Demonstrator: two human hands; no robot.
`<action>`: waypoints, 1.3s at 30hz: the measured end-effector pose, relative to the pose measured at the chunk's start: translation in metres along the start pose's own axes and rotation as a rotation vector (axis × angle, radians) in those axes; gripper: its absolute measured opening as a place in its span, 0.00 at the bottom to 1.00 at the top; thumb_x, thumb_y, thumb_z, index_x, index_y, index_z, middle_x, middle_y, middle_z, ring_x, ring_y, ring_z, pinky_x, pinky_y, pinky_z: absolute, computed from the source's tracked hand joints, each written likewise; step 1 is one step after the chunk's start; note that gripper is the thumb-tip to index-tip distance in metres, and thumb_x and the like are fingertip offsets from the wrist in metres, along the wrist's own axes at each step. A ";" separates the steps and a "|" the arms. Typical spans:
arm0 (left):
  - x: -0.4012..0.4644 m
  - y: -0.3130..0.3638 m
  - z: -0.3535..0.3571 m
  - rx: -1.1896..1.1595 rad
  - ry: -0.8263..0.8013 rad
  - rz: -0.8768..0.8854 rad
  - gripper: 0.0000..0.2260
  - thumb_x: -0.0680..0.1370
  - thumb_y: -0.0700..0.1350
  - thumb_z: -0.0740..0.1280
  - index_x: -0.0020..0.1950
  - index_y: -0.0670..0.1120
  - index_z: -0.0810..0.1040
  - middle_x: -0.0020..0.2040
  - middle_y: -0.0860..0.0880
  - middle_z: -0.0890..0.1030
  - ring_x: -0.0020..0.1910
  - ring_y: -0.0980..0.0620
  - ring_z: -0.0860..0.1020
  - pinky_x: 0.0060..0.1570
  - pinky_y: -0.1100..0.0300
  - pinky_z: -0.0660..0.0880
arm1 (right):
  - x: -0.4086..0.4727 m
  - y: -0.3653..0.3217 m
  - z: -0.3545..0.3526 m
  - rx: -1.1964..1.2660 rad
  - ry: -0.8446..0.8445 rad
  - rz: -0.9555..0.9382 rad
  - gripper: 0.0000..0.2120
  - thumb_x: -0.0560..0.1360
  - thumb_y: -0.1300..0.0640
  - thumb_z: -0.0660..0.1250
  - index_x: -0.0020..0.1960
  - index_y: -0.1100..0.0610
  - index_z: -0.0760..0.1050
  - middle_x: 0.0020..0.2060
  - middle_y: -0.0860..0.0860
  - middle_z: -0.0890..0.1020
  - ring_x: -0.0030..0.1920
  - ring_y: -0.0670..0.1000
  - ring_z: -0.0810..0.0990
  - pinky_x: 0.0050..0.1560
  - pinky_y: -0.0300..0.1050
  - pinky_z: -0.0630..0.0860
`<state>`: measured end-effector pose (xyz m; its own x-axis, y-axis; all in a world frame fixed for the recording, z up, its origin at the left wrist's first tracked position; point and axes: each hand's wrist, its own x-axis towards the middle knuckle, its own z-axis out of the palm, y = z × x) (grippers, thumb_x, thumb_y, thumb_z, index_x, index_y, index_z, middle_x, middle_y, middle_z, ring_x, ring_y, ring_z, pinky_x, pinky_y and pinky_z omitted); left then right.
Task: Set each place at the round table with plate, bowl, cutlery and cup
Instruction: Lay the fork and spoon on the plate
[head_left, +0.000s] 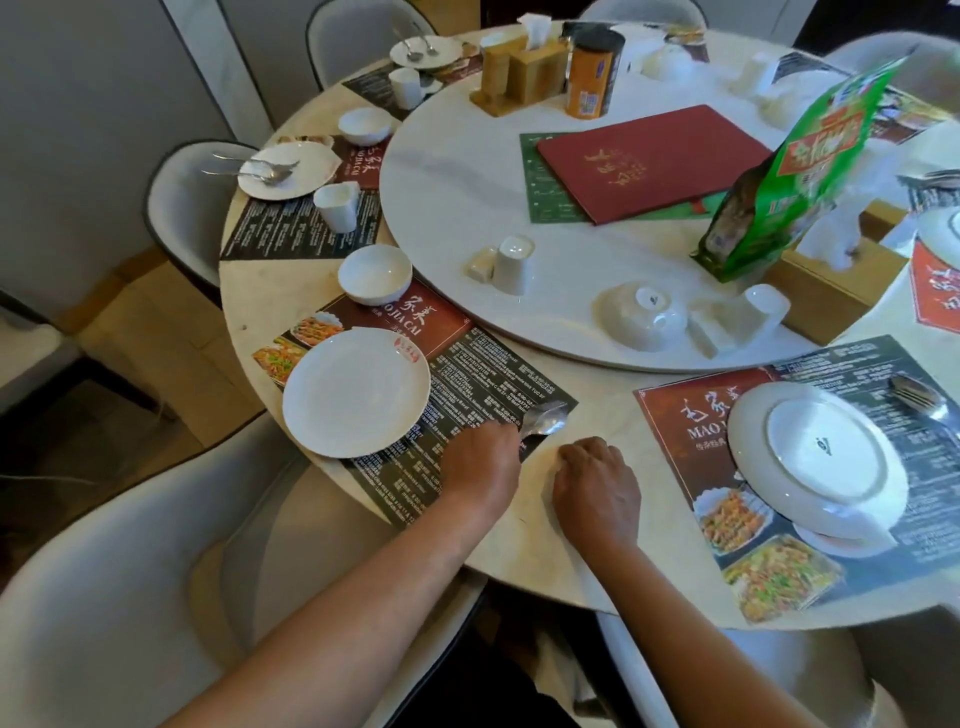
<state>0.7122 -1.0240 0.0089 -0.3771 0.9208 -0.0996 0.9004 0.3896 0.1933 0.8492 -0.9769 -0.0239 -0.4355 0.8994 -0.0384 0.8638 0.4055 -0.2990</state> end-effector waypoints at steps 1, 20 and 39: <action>0.001 -0.001 0.000 -0.022 0.003 -0.016 0.06 0.81 0.41 0.63 0.51 0.44 0.80 0.49 0.45 0.82 0.46 0.43 0.81 0.37 0.54 0.69 | 0.000 -0.001 -0.001 0.010 -0.004 0.000 0.12 0.75 0.58 0.64 0.55 0.55 0.83 0.54 0.53 0.82 0.52 0.56 0.79 0.46 0.49 0.77; -0.026 -0.180 -0.045 -0.226 0.185 -0.350 0.12 0.84 0.47 0.60 0.64 0.50 0.77 0.57 0.47 0.80 0.55 0.46 0.79 0.48 0.52 0.78 | 0.032 -0.136 0.011 0.013 -0.206 -0.135 0.29 0.75 0.43 0.70 0.72 0.50 0.69 0.71 0.51 0.71 0.70 0.54 0.70 0.65 0.55 0.75; -0.007 -0.253 -0.032 -0.148 0.129 -0.306 0.14 0.83 0.44 0.61 0.65 0.49 0.82 0.61 0.43 0.76 0.56 0.43 0.78 0.50 0.51 0.77 | 0.029 -0.145 0.035 -0.133 -0.299 -0.163 0.38 0.77 0.34 0.63 0.79 0.51 0.56 0.80 0.54 0.56 0.79 0.57 0.55 0.76 0.57 0.62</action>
<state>0.4799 -1.1282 -0.0079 -0.6568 0.7522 -0.0530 0.7040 0.6369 0.3141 0.7027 -1.0151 -0.0149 -0.6081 0.7414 -0.2838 0.7937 0.5750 -0.1985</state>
